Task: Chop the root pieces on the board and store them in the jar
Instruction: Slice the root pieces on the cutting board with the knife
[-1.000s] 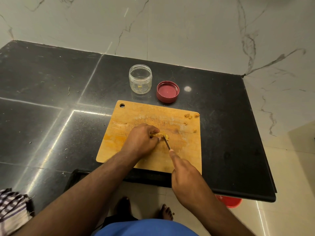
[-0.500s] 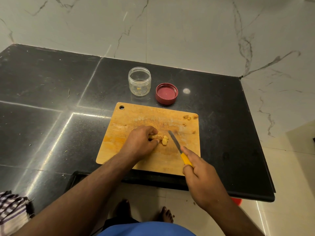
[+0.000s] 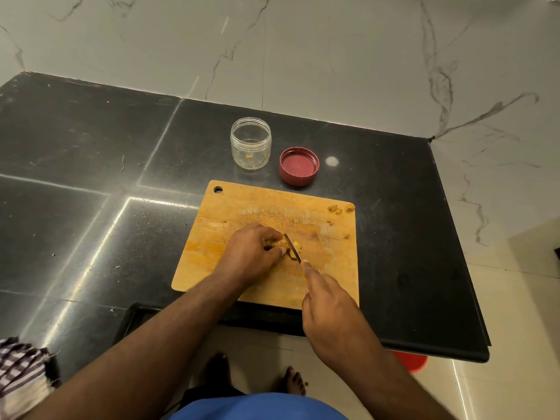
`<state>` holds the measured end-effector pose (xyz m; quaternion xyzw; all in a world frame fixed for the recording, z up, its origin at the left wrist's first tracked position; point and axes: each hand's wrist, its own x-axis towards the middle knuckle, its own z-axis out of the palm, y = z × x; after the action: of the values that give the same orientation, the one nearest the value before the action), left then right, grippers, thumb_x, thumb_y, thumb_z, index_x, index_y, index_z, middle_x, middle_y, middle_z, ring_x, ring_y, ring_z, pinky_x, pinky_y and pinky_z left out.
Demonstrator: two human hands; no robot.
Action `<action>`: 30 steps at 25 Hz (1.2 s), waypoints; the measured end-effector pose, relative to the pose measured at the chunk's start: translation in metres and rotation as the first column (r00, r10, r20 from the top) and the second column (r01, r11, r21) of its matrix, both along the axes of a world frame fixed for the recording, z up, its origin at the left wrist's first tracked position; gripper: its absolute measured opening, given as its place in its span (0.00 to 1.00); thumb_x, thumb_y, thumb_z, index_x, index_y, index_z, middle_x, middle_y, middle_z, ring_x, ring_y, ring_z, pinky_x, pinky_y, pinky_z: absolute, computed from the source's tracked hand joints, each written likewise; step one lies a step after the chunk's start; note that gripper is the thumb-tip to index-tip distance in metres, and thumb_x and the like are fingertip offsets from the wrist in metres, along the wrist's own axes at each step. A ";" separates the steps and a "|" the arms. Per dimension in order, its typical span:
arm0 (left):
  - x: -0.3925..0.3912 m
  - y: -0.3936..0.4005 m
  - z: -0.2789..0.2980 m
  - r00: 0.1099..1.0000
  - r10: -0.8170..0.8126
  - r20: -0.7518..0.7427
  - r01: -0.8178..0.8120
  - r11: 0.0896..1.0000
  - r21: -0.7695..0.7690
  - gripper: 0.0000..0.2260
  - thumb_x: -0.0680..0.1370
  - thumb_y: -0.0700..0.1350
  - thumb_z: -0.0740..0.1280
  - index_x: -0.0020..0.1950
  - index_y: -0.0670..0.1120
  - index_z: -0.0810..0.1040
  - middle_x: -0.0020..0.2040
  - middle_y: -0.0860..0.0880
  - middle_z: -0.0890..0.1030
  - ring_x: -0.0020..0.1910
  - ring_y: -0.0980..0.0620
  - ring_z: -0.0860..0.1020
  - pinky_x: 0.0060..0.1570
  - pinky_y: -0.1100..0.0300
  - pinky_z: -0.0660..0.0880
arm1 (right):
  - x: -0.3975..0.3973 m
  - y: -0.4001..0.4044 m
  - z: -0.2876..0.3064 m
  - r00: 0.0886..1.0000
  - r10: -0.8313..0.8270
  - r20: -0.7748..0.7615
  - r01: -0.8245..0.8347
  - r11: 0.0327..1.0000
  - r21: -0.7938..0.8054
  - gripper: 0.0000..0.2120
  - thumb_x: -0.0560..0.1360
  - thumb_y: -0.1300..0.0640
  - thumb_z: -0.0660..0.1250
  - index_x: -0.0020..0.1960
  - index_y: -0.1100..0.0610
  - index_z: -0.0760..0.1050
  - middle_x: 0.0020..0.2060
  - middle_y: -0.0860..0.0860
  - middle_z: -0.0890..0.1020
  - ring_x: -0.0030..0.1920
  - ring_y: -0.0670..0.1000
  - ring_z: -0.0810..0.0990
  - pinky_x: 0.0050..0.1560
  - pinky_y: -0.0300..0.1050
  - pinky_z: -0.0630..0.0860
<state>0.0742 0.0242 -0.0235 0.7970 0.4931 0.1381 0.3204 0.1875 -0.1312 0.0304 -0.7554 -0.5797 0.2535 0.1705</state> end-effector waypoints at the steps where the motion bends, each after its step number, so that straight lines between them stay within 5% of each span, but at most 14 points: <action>1: 0.000 0.000 0.000 1.000 -0.001 0.000 0.001 1.000 0.001 0.17 0.77 0.51 0.73 0.65 0.50 0.82 0.58 0.52 0.81 0.51 0.56 0.76 0.49 0.63 0.71 | 0.000 0.001 0.000 1.000 0.005 0.005 -0.005 1.000 -0.002 0.25 0.83 0.55 0.51 0.79 0.47 0.52 0.62 0.49 0.72 0.56 0.49 0.75 0.56 0.46 0.75; 6: 0.000 0.001 0.000 1.000 -0.006 0.004 0.006 1.000 0.010 0.17 0.77 0.50 0.73 0.65 0.49 0.82 0.57 0.53 0.81 0.51 0.57 0.75 0.49 0.64 0.69 | -0.003 0.005 0.004 0.999 0.026 0.034 -0.025 0.999 -0.031 0.26 0.83 0.57 0.50 0.79 0.48 0.50 0.61 0.51 0.72 0.53 0.50 0.75 0.51 0.45 0.75; 11: 0.001 -0.001 0.001 1.000 -0.003 0.003 0.003 1.000 0.022 0.16 0.77 0.50 0.73 0.64 0.49 0.82 0.57 0.52 0.81 0.50 0.57 0.76 0.50 0.64 0.71 | 0.001 0.021 -0.001 1.000 0.024 0.008 -0.024 0.995 -0.097 0.27 0.81 0.59 0.52 0.79 0.50 0.53 0.66 0.53 0.71 0.61 0.53 0.74 0.61 0.48 0.74; 18: 0.001 -0.002 0.002 1.000 0.016 -0.008 -0.016 1.000 0.013 0.16 0.77 0.51 0.73 0.64 0.49 0.82 0.56 0.51 0.80 0.51 0.55 0.76 0.49 0.64 0.71 | -0.004 -0.014 -0.005 0.999 -0.030 -0.011 0.030 0.997 -0.066 0.27 0.83 0.56 0.52 0.80 0.46 0.49 0.59 0.47 0.73 0.52 0.45 0.75 0.51 0.40 0.74; 24: 0.001 -0.002 0.007 0.999 -0.006 -0.032 0.005 1.000 -0.029 0.17 0.78 0.51 0.72 0.66 0.50 0.80 0.59 0.53 0.79 0.54 0.55 0.76 0.53 0.62 0.74 | 0.010 -0.020 0.014 0.988 -0.094 -0.124 0.095 0.995 0.002 0.24 0.83 0.54 0.53 0.79 0.47 0.56 0.65 0.45 0.73 0.57 0.42 0.75 0.56 0.37 0.74; 30: -0.001 -0.003 0.008 1.000 0.002 -0.025 -0.003 0.999 -0.042 0.17 0.78 0.50 0.72 0.67 0.51 0.79 0.60 0.53 0.78 0.53 0.55 0.77 0.54 0.60 0.76 | 0.003 -0.017 0.010 0.993 -0.059 -0.097 0.059 0.998 -0.007 0.25 0.83 0.54 0.53 0.79 0.46 0.52 0.58 0.45 0.74 0.52 0.44 0.74 0.52 0.39 0.75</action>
<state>0.0730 0.0211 -0.0159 0.7909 0.5009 0.1181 0.3310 0.1908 -0.1485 0.0402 -0.7592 -0.5476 0.2860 0.2046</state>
